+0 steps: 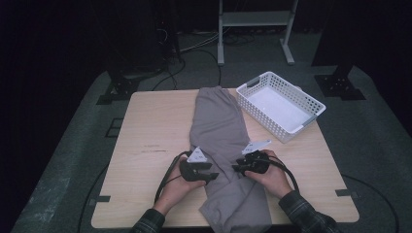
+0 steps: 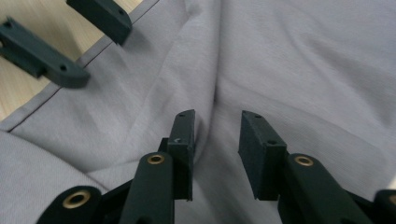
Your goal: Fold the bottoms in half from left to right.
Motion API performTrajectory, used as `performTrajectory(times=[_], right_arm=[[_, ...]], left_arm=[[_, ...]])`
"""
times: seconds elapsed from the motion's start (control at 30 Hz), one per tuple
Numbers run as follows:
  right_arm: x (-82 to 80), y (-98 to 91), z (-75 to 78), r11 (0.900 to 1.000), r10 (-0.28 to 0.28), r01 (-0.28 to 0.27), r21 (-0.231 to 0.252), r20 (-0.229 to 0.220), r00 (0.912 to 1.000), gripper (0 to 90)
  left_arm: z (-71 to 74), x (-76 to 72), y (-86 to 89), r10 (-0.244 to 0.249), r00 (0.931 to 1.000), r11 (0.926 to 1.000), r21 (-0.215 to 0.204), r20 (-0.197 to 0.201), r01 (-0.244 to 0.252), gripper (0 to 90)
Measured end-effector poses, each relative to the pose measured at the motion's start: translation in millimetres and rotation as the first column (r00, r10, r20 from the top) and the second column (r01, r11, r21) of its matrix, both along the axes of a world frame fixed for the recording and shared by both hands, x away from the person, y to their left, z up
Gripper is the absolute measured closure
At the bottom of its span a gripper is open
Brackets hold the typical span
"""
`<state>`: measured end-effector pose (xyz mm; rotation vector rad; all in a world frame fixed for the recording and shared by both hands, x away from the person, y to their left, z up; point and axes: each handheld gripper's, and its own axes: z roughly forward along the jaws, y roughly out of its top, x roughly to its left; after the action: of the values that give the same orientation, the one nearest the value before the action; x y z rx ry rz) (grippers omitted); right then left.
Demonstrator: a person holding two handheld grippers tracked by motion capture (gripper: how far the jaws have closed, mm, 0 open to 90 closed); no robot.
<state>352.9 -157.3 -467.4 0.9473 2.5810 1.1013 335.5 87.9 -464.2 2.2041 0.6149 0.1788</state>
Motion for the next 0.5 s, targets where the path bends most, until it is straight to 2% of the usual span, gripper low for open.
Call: performTrajectory(times=[0.1, 0.23, 0.4, 0.47, 0.5], right_arm=[[-0.6, -5.5, 3.1, 0.9998, -0.008, 0.008, 0.02, 0.004, 1.0, 61.1], [-3.4, -14.0, 9.3, 0.9996, -0.015, 0.014, 0.025, 0.015, 0.9998, 59.6], [-12.4, -30.8, 14.8, 0.999, -0.023, 0.022, 0.038, 0.02, 0.9995, 58.1], [-16.8, -37.5, 15.4, 0.9991, -0.023, 0.023, 0.037, 0.014, 0.9996, 57.8], [-18.9, -40.3, 15.3, 0.999, -0.024, 0.023, 0.039, 0.013, 0.9996, 57.7]], left_arm=[[1.2, 0.0, -11.5, -0.026, 0.9997, 0.9997, -0.005, 0.004, 0.026, 51.3], [-0.8, 0.5, -23.4, -0.041, 0.9991, 0.9991, -0.008, 0.004, 0.041, 52.1], [-7.9, 3.0, -31.1, -0.067, 0.9977, 0.996, 0.058, -0.007, 0.067, 56.0], [-8.8, 3.4, -32.2, -0.059, 0.9982, 0.9969, 0.052, -0.008, 0.059, 56.9], [-8.4, 3.9, -32.6, -0.058, 0.9983, 0.9964, 0.062, 0.0, 0.058, 58.4]])
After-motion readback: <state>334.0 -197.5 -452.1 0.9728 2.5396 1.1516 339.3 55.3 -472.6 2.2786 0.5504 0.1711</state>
